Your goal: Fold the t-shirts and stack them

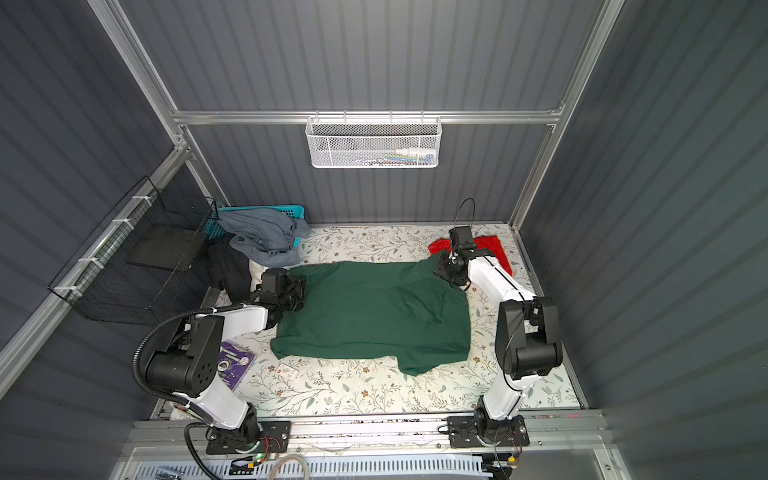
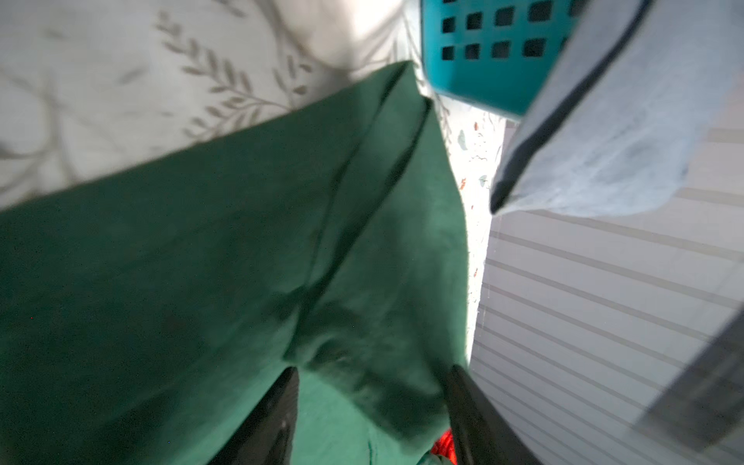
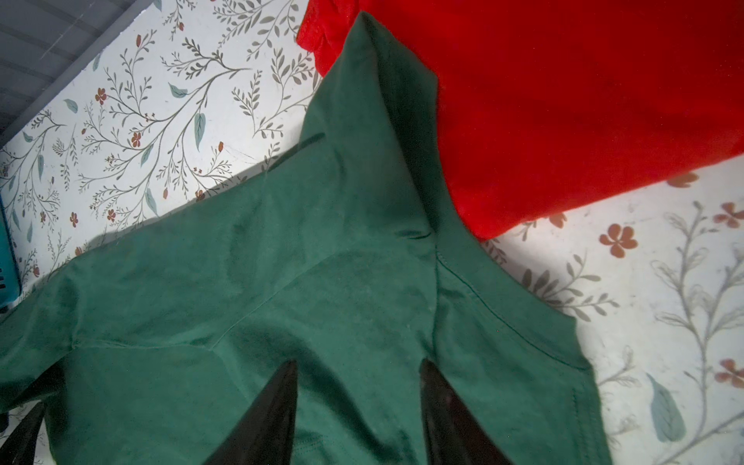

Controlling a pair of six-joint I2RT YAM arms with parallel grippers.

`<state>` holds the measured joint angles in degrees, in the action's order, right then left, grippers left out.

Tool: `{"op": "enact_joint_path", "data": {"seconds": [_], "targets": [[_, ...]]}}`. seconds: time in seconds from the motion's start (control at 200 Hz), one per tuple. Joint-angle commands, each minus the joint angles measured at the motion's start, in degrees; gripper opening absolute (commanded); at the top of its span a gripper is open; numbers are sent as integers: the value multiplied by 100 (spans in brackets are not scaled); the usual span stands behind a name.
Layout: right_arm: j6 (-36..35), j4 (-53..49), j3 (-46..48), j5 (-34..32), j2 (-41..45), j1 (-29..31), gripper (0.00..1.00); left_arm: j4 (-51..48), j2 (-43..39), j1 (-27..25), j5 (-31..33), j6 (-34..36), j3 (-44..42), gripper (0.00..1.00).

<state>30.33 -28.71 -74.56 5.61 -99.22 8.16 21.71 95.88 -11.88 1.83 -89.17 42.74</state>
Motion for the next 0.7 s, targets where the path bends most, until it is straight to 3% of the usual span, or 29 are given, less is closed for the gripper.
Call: {"op": "enact_joint_path", "data": {"seconds": [0.0,0.34,0.535,0.69], "targets": [[-110,6,63,-36,66,-51,50,103,314,70,-104,103,186,60],[-110,18,82,-33,69,-115,50,66,550,158,-209,561,537,60],[-104,25,99,-25,69,-139,50,-985,481,312,-70,1601,1145,60],[-84,54,113,12,57,-148,50,-1164,727,456,-230,2183,1482,57]]}}
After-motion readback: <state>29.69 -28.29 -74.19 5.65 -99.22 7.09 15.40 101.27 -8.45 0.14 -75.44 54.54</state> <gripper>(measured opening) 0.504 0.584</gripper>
